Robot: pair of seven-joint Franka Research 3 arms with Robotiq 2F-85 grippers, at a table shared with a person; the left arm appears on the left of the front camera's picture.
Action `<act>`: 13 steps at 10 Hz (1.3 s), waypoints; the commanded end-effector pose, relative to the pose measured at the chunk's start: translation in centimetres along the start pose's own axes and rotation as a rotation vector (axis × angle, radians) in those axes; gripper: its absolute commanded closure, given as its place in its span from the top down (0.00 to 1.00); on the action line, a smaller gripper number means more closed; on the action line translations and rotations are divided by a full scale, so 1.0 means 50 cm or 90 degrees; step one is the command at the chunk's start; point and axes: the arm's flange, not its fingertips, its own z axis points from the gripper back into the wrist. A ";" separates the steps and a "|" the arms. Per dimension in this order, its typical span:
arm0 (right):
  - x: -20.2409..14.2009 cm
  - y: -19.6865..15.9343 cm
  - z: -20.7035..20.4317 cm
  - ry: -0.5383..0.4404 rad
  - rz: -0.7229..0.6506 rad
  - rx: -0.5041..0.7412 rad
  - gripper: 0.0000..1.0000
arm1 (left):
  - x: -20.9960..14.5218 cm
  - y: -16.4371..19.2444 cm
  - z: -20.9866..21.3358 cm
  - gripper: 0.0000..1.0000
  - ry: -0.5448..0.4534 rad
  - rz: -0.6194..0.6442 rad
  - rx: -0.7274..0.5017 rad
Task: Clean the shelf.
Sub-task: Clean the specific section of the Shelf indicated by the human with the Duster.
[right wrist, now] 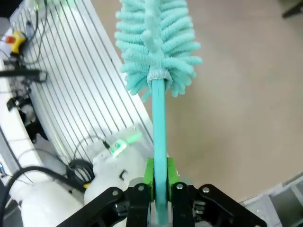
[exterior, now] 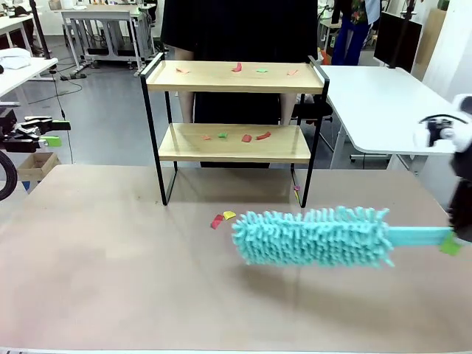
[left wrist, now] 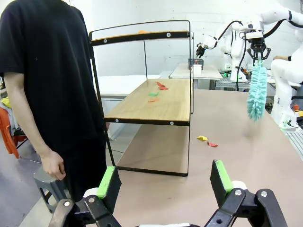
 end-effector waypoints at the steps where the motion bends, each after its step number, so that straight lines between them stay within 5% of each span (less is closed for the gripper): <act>1: -0.066 0.040 -0.006 0.029 -0.014 -0.022 0.13 | 0.003 -0.003 -0.001 1.00 0.001 -0.002 0.001; 5: -0.131 0.061 0.006 0.048 -0.056 -0.034 0.13 | 0.003 -0.003 -0.001 1.00 0.001 -0.002 0.001; 13: -0.115 0.058 0.045 0.048 -0.043 -0.031 0.13 | 0.003 -0.003 -0.001 1.00 0.001 -0.002 0.001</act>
